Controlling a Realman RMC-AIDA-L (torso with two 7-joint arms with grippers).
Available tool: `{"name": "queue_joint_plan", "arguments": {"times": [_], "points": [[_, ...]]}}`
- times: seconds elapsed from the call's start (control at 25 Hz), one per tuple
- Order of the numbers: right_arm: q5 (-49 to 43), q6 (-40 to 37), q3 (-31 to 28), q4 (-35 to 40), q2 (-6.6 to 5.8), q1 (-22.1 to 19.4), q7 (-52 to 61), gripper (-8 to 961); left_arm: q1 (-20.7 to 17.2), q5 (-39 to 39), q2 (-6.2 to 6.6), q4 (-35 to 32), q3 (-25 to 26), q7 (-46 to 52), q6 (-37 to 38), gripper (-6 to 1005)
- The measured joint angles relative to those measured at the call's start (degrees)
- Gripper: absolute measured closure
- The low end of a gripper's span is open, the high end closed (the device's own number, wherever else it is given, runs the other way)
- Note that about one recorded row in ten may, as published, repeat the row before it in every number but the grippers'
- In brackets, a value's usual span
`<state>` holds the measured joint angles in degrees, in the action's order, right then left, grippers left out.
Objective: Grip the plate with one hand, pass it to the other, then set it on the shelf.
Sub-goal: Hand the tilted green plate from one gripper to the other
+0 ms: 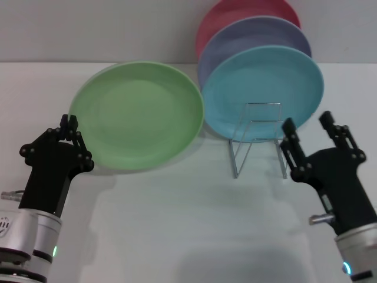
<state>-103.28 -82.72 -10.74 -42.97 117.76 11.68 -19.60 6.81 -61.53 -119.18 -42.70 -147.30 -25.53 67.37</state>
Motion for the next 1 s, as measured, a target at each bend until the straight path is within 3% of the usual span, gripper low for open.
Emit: {"name": "queue_joint_plan", "arguments": {"times": [0.48, 1.0], "points": [[-0.1, 8.9, -0.6, -1.6, 0.01, 5.6, -0.1, 362, -3.2, -3.2, 0.0, -4.9, -2.9, -9.2, 2.7, 967], [-0.1, 16.2, -1.5, -3.6, -0.83, 9.4, -0.7, 379, -2.7, -6.0, 0.0, -6.0, -4.9, -11.8, 2.9, 968]]}}
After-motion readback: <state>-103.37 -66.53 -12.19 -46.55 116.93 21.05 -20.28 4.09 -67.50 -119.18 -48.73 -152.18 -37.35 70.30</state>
